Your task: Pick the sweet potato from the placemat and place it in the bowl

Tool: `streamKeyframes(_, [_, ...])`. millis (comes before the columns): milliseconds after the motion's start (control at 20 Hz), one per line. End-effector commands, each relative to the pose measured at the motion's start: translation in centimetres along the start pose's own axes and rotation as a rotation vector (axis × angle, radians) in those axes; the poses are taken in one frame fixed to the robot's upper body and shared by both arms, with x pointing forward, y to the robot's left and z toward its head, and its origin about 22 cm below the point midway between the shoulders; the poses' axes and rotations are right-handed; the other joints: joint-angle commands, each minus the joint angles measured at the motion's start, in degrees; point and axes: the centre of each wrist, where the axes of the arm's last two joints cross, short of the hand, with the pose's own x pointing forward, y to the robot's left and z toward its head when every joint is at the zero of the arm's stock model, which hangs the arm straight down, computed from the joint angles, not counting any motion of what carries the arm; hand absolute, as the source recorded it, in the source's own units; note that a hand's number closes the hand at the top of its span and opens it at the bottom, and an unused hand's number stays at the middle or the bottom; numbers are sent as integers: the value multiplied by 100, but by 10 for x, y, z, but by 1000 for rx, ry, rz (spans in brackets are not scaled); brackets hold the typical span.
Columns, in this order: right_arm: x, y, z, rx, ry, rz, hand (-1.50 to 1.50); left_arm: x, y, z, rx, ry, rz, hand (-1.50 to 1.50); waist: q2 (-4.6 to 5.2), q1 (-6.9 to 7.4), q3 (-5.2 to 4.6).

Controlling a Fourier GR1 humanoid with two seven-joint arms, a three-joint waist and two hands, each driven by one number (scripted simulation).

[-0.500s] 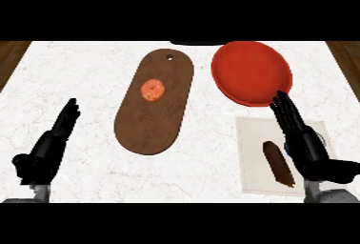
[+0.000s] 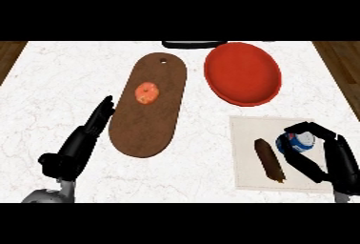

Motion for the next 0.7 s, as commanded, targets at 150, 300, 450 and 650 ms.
streamKeyframes(150, [-1, 29, 4, -33, -24, 310, -150, 17, -31, -18, -139, -6, 33, 0, 34, 279, 43])
streamKeyframes(300, [1, 18, 12, 75, -5, 509, -150, 10, -27, -17, -124, -12, 52, 0, 20, 239, 26])
streamKeyframes(450, [7, 33, 9, 145, 70, 666, -150, 10, -24, -21, -119, -2, 48, 0, 29, 276, 20])
streamKeyframes(650, [29, 8, -13, 283, 245, 895, -150, 10, -31, -22, -127, -8, 52, 0, 0, 249, -15])
